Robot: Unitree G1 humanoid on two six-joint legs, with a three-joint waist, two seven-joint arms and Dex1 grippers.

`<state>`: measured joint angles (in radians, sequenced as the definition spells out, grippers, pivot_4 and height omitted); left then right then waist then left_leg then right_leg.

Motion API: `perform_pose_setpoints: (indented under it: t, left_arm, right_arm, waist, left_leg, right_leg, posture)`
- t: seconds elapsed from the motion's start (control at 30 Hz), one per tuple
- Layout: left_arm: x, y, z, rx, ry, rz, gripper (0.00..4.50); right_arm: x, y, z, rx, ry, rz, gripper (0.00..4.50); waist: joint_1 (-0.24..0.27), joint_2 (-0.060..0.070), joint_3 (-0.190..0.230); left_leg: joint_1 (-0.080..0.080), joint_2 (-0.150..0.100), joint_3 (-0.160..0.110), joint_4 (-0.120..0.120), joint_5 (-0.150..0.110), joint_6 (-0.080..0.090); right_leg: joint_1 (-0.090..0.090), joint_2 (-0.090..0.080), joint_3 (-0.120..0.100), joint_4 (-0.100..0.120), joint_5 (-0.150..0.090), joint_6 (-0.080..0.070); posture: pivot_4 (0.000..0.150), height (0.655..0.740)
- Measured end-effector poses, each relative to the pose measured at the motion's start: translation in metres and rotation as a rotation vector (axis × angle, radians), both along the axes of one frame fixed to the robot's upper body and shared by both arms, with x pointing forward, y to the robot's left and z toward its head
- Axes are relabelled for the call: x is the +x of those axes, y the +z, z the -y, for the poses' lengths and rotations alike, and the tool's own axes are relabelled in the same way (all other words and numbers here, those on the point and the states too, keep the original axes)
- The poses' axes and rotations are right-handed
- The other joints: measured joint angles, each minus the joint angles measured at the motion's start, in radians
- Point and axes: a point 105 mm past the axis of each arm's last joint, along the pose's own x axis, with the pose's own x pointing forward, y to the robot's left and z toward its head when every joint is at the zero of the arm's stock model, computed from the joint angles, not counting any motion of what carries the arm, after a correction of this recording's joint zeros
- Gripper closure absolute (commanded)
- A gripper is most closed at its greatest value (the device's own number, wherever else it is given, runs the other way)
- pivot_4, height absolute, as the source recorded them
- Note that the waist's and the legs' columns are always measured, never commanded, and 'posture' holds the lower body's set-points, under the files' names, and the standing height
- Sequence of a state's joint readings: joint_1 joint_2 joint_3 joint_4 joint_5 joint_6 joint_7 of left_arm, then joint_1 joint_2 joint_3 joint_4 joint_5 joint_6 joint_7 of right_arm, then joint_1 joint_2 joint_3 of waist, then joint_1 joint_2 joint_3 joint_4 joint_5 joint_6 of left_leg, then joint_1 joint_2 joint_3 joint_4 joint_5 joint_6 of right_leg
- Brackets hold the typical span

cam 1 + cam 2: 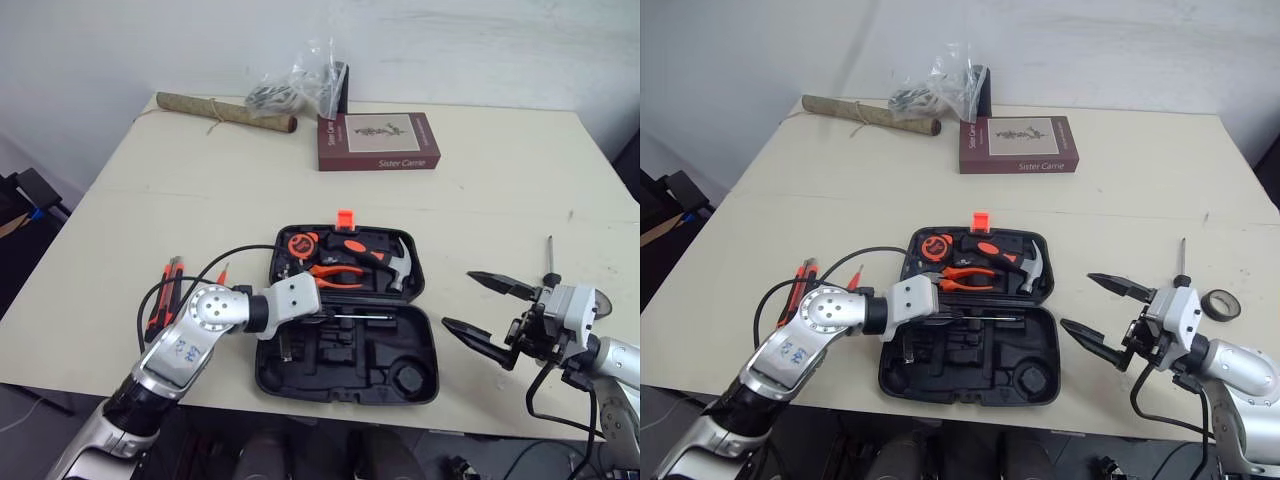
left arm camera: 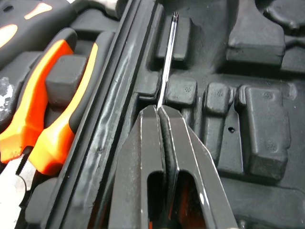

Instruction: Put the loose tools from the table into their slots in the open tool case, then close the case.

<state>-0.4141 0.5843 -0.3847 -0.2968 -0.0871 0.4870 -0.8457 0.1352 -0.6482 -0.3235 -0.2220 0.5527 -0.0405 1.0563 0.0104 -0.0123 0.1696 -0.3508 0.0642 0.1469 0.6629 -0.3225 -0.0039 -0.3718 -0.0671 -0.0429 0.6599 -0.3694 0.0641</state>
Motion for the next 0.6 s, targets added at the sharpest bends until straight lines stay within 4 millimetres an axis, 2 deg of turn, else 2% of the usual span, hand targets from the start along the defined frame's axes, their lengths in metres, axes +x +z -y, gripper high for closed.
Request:
perform_pose_setpoints:
  t: [0.27,0.43,0.53,0.6]
  left_arm:
    - [0.002,0.002,-0.009,-0.027,-0.019,0.01,4.48]
    - [0.006,0.007,-0.01,-0.139,-0.004,0.006,4.48]
    - [0.011,0.027,-0.021,-0.28,0.041,0.023,4.48]
    - [0.01,0.039,-0.036,-0.333,0.068,0.038,4.48]
  right_arm:
    - [-0.005,-0.012,0.006,0.003,-0.017,-0.037,0.0]
    - [-0.006,-0.022,0.018,0.002,-0.039,-0.051,0.0]
    - [-0.009,-0.026,0.027,-0.001,-0.059,-0.046,0.0]
    - [-0.011,-0.028,0.035,-0.005,-0.089,-0.045,0.0]
  waist:
    - [-0.012,0.0,0.0]
    - [-0.013,0.0,0.001]
    - [-0.013,0.0,0.002]
    - [-0.015,0.0,0.002]
  left_leg:
    - [0.0,0.001,0.0,0.0,0.0,0.0]
    - [-0.002,0.001,0.0,0.0,0.0,0.0]
    - [-0.003,0.001,0.0,-0.001,0.0,0.0]
    - [-0.002,0.001,0.0,-0.001,0.0,0.0]
  right_leg:
    - [-0.001,0.0,0.0,0.0,0.0,0.0]
    - [-0.003,0.0,0.0,0.0,0.0,0.0]
    - [-0.004,0.0,-0.001,0.0,0.0,0.0]
    - [-0.004,0.0,-0.001,-0.001,0.0,0.0]
  posture:
    - [0.15,0.74]
    - [0.15,0.74]
    - [0.15,0.74]
    - [0.15,0.74]
